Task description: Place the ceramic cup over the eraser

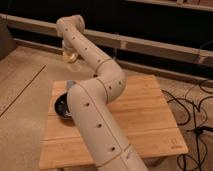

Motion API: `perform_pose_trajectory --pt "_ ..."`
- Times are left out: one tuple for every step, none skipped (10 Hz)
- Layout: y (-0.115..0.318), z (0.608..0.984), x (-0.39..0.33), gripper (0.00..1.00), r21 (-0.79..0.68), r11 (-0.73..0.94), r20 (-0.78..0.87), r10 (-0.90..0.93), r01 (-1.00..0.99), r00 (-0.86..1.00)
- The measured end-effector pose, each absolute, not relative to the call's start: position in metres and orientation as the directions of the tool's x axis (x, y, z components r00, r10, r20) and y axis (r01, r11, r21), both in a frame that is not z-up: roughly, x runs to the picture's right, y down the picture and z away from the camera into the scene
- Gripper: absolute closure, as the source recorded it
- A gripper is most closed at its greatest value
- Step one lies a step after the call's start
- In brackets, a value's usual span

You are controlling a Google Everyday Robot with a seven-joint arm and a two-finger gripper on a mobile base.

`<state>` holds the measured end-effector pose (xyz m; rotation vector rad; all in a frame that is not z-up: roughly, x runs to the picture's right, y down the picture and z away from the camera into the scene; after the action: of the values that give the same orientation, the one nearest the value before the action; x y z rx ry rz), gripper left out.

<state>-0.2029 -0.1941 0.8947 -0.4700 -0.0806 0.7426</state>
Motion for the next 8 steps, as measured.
perform_pose_trajectory --pt "-0.193 0.895 -0.204 1.0 -0.44 0.639 -0.094 0.666 -0.631 0.74" --pt "-0.193 0.895 -0.205 1.0 -0.441 0.639 -0.094 0.666 -0.63 0.74" --pt "-0.192 0.895 -0.204 1.0 -0.442 0.637 -0.097 0.666 -0.631 0.74" --pt "-0.188 0.893 -0.201 1.0 -0.446 0.628 -0.121 0.664 -0.638 0.738" --pt "-0.182 0.884 -0.201 1.0 -0.452 0.621 -0.152 0.654 -0.641 0.741" --pt "-0.174 0.875 -0.202 1.0 -0.454 0.621 -0.186 0.636 -0.639 0.749" --pt "-0.168 0.863 -0.204 1.0 -0.453 0.626 -0.211 0.617 -0.635 0.758" --pt "-0.159 0.846 -0.205 1.0 -0.441 0.641 -0.24 0.59 -0.628 0.771"
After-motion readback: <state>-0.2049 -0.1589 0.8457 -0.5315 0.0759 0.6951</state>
